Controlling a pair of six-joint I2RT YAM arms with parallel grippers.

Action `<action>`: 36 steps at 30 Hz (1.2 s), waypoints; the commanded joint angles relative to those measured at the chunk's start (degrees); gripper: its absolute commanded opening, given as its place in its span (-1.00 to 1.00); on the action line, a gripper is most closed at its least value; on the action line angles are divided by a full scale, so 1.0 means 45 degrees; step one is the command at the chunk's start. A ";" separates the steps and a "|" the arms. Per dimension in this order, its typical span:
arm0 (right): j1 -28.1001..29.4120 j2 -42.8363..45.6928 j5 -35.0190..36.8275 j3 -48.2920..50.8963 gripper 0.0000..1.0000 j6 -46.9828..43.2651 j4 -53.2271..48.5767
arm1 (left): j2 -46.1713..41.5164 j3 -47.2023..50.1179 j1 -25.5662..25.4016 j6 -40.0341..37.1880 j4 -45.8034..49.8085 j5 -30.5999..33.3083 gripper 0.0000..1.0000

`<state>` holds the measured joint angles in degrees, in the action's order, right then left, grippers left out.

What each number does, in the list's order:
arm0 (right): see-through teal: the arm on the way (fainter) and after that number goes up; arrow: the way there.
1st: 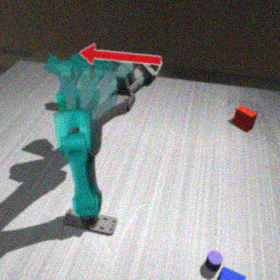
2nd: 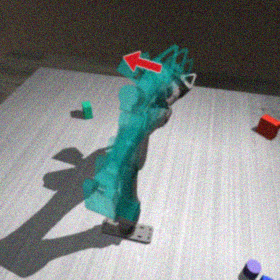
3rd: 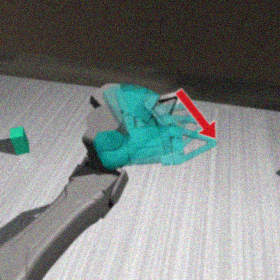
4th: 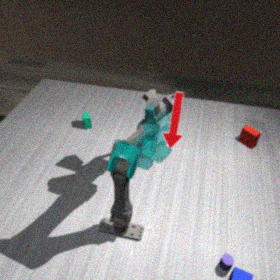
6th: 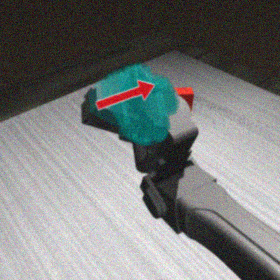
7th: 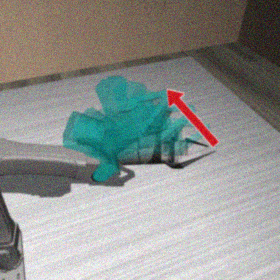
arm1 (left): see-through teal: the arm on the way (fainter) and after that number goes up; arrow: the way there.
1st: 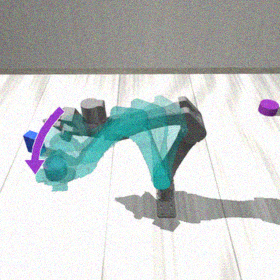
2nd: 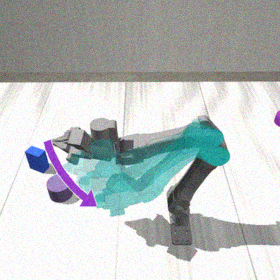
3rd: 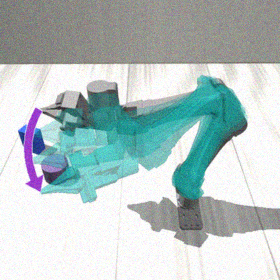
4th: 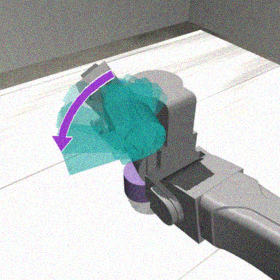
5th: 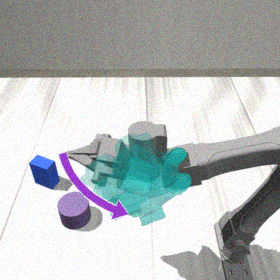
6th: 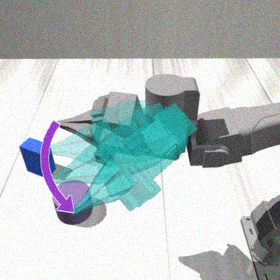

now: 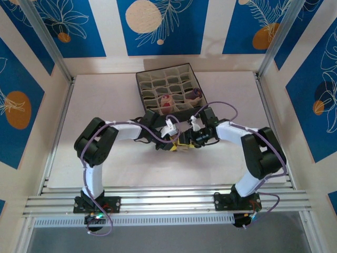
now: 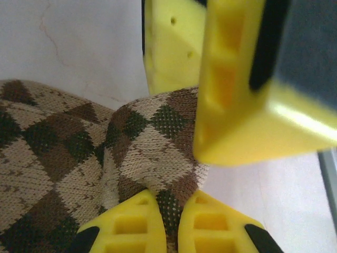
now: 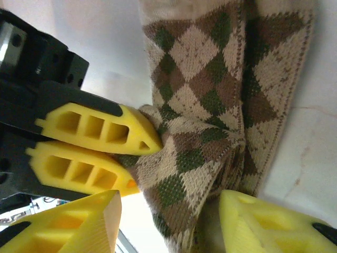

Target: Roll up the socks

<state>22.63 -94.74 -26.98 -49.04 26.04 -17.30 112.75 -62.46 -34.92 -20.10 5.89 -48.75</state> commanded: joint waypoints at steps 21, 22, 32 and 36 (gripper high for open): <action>0.0193 -0.3270 0.1232 -0.2178 -1.00 0.0562 -0.3195 | -0.1648 0.1617 0.0011 -0.0751 -0.0003 0.1926 -0.71; 0.0185 -0.3318 0.1230 -0.2213 -1.00 0.0545 -0.3296 | -0.2019 0.1862 -0.0035 -0.0967 -0.0320 0.2082 -0.68; 0.0458 -0.3862 0.1124 -0.2633 -1.00 0.0307 -0.4084 | -0.5939 0.5056 -0.0769 -0.2888 -0.4511 0.4478 -0.48; 0.0556 -0.3994 0.1035 -0.2844 -1.00 0.0302 -0.4275 | -0.6602 0.5922 -0.2450 -0.5138 -0.5093 0.7517 -0.33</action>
<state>24.73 -109.36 -30.46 -62.72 27.97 -31.44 84.05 -38.17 -41.60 -34.26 -12.78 -24.88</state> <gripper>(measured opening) 0.088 0.330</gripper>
